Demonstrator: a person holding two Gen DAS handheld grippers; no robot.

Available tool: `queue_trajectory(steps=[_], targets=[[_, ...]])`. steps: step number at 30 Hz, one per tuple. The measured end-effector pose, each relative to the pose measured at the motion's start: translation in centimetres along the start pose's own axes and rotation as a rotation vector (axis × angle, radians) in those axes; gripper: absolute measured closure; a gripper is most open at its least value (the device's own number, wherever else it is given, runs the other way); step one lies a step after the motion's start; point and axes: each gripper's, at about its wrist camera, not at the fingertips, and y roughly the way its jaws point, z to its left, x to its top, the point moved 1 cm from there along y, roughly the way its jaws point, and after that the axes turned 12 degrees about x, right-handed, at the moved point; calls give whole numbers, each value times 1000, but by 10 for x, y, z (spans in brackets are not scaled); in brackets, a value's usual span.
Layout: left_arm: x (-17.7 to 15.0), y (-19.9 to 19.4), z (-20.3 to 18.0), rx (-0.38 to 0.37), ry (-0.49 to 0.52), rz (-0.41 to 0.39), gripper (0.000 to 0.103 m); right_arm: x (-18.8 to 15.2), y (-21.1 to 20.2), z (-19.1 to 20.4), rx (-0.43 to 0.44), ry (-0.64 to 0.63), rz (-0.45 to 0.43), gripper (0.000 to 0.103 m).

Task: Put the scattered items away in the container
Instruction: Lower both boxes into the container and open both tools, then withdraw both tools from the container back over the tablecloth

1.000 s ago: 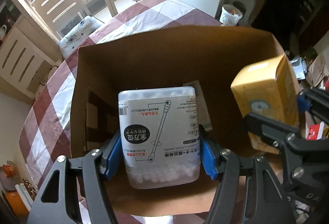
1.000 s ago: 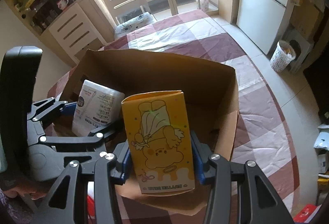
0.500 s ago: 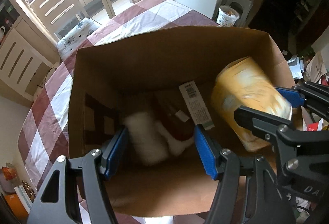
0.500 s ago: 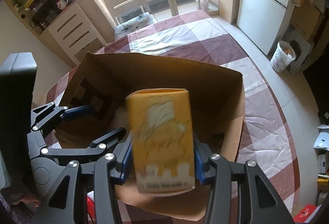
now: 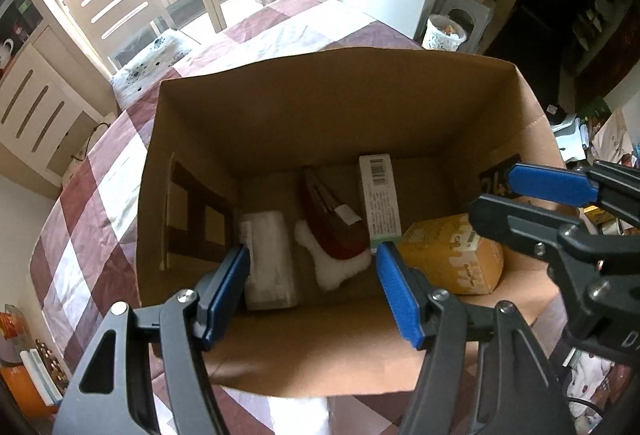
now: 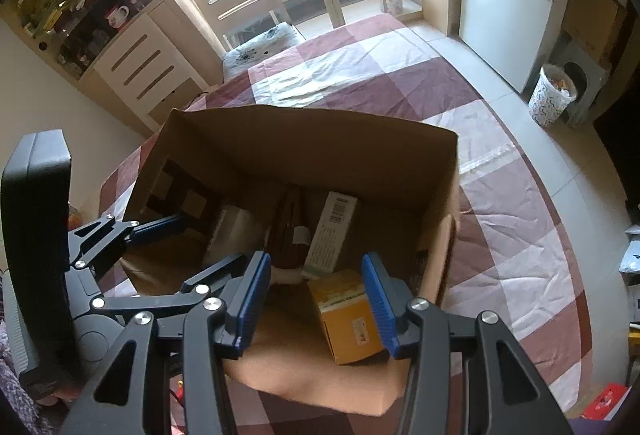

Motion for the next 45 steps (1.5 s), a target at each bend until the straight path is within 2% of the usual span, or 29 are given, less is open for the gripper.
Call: queue_trajectory(steps=[13, 26, 36, 45], targets=[[-14, -49, 4, -12, -78, -49, 35, -13, -41, 20, -14, -25, -40, 54], [-46, -82, -1, -8, -117, -67, 34, -39, -55, 34, -15, -59, -22, 54], [-84, -94, 3, -10, -181, -52, 34, -63, -61, 49, -23, -100, -11, 54], [-134, -99, 20, 13, -269, -13, 34, -93, -55, 68, -14, -150, 29, 54]])
